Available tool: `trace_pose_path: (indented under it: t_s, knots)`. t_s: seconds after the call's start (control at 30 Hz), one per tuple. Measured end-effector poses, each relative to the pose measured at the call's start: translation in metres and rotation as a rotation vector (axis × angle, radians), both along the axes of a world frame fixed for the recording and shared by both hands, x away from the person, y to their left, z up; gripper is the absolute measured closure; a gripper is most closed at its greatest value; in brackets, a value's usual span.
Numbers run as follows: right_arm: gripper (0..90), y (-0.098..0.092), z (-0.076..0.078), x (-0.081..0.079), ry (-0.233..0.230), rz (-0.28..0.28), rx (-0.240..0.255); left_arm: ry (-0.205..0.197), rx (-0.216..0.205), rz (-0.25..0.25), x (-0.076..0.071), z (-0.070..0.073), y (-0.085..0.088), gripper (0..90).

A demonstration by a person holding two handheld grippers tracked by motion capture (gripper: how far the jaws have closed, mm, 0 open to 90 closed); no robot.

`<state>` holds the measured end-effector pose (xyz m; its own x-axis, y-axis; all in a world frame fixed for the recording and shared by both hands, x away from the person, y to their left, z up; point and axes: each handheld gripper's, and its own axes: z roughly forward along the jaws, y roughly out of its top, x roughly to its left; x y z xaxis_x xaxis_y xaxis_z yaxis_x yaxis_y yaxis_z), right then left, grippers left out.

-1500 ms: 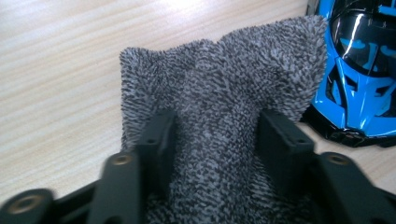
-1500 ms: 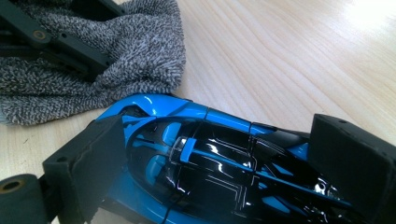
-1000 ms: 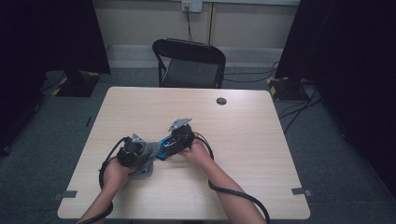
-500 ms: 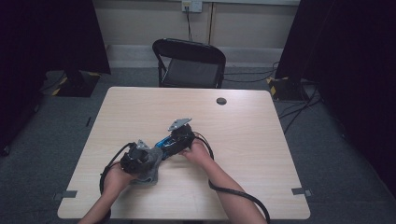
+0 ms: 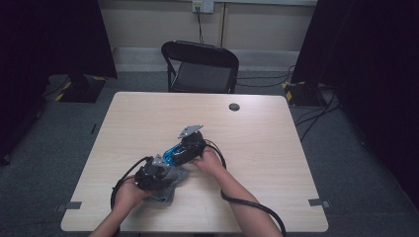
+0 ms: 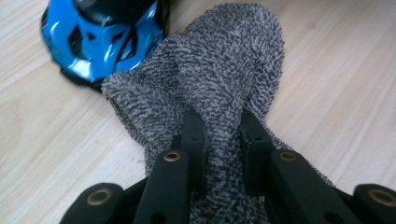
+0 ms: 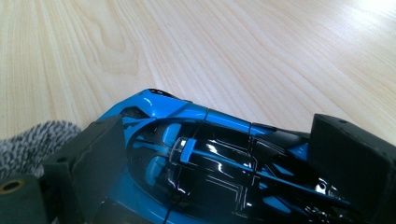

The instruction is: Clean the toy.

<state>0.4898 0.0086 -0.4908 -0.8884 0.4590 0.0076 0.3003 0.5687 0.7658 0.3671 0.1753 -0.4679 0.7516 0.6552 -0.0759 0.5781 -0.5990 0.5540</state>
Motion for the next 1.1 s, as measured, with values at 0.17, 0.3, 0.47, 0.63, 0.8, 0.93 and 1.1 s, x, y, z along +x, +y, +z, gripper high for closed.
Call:
trace_pose_path:
  t_s: [0.17,0.3,0.47,0.63,0.8,0.93,1.1]
  knots:
    - [4.5,-0.001,0.0,0.0,0.0,0.0,0.007,0.002,-0.014,0.006,0.002,0.004,0.006,75.8]
    - [4.5,0.0,0.0,0.0,0.003,-0.002,0.005,-0.011,-0.041,0.036,0.003,0.011,0.017,75.9]
    - [4.5,-0.001,-0.001,0.0,-0.002,-0.001,0.009,-0.045,-0.083,0.077,0.007,0.018,0.034,75.8]
    - [4.5,-0.001,-0.001,-0.001,-0.002,-0.003,0.013,-0.085,-0.092,0.162,0.014,0.023,0.056,75.6]
    - [4.5,-0.001,-0.001,0.0,-0.004,-0.002,0.013,-0.079,-0.076,0.279,0.029,0.017,0.08,75.7]
    - [4.5,-0.001,-0.001,0.0,-0.004,-0.001,0.013,-0.074,-0.015,0.341,0.041,0.005,0.086,75.5]
    - [4.5,-0.001,-0.001,0.0,-0.004,-0.001,0.016,-0.087,0.091,0.367,0.05,-0.001,0.074,75.1]
